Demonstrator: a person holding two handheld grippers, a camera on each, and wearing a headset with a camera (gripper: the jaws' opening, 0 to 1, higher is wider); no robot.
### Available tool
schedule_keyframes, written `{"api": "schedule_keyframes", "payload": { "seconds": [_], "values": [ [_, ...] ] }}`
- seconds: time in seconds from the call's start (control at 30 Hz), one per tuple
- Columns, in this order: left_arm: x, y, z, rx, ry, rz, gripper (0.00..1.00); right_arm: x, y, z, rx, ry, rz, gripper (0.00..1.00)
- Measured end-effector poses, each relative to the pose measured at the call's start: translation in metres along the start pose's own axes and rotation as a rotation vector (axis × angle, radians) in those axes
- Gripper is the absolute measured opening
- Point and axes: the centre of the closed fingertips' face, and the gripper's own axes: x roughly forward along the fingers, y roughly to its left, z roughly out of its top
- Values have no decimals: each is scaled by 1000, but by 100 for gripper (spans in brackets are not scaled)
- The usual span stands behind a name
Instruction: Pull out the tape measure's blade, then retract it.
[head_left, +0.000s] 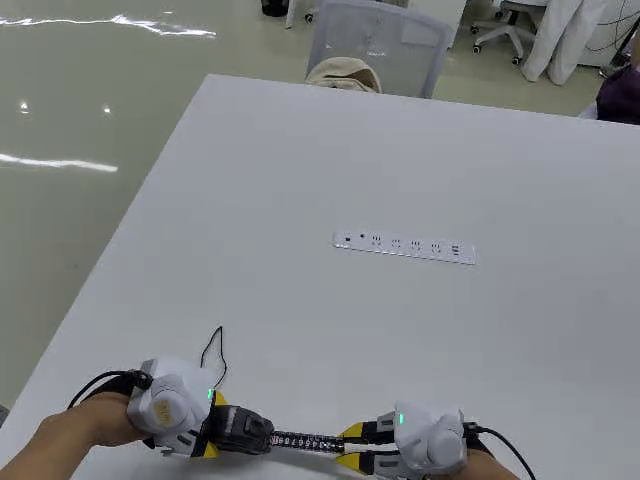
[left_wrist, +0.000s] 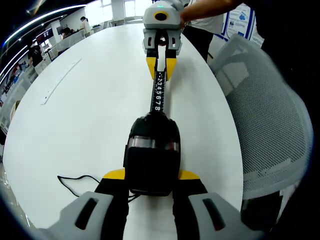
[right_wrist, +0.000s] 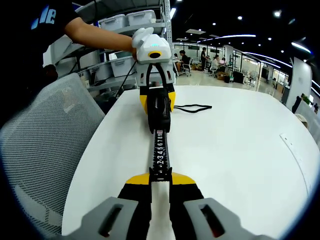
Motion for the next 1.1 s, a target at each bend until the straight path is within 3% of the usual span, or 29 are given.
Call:
{"api": "schedule_keyframes", "payload": {
  "seconds": [1.1],
  "values": [
    [1,0,1,-2,-6,1,29,-15,1,-11,16,11,-6,10]
  ]
}}
